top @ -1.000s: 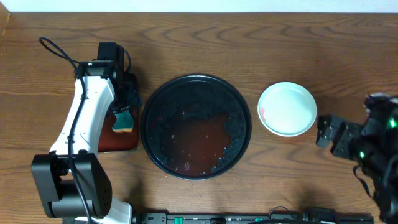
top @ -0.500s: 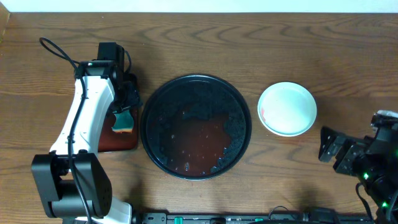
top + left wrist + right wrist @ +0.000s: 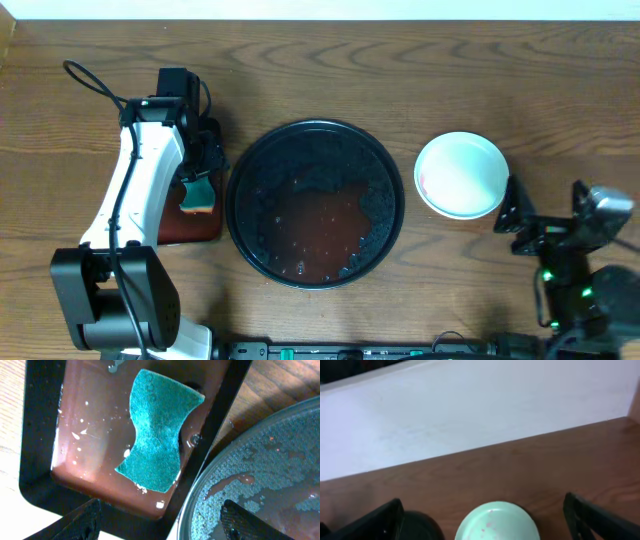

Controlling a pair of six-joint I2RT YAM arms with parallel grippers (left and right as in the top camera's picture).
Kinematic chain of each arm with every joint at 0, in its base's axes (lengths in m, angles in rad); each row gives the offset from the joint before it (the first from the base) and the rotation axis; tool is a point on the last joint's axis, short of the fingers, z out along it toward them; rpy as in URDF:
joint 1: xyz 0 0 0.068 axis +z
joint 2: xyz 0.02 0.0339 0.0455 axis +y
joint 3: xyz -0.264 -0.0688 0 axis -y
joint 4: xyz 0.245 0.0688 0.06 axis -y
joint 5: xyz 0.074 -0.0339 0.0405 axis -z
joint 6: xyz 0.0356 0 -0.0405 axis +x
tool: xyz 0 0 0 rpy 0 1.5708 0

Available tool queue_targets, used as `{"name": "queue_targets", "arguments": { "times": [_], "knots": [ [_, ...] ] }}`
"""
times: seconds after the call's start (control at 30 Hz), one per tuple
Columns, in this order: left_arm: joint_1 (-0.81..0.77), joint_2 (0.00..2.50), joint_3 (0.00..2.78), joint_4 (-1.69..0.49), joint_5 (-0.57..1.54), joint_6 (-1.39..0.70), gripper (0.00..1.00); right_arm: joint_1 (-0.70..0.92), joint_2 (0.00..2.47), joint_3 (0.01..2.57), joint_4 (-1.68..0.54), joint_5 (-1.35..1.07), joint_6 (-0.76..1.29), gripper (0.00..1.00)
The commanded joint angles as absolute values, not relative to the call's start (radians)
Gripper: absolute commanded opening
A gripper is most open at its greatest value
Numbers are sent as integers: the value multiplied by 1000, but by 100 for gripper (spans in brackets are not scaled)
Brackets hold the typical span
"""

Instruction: Clean dirty plates on tray and stack at the side

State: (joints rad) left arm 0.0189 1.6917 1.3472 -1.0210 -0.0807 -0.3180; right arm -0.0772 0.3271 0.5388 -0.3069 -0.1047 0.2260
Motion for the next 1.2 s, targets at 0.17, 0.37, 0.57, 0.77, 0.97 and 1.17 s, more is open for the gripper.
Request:
{"name": "queue_targets", "arguments": {
  "times": [0.17, 0.37, 0.57, 0.77, 0.97, 1.17],
  "knots": [
    [20, 1694, 1365, -1024, -86, -327, 76, -30, 103, 162, -73, -89, 220, 99],
    [20, 1694, 1365, -1024, -86, -327, 76, -17, 8, 4, -20, -82, 228, 99],
    [20, 1694, 1365, -1024, -86, -327, 76, -9, 5, 6, -62, -80, 228, 99],
    [20, 1694, 1365, -1024, -86, -327, 76, -9, 6, 6, -68, -79, 227, 99],
    [20, 1694, 1365, -1024, -86, -327, 77, -9, 6, 6, -68, -79, 227, 99],
    [20, 1694, 1365, -1024, -85, -327, 76, -9, 6, 6, -68, -79, 227, 99]
  ]
}}
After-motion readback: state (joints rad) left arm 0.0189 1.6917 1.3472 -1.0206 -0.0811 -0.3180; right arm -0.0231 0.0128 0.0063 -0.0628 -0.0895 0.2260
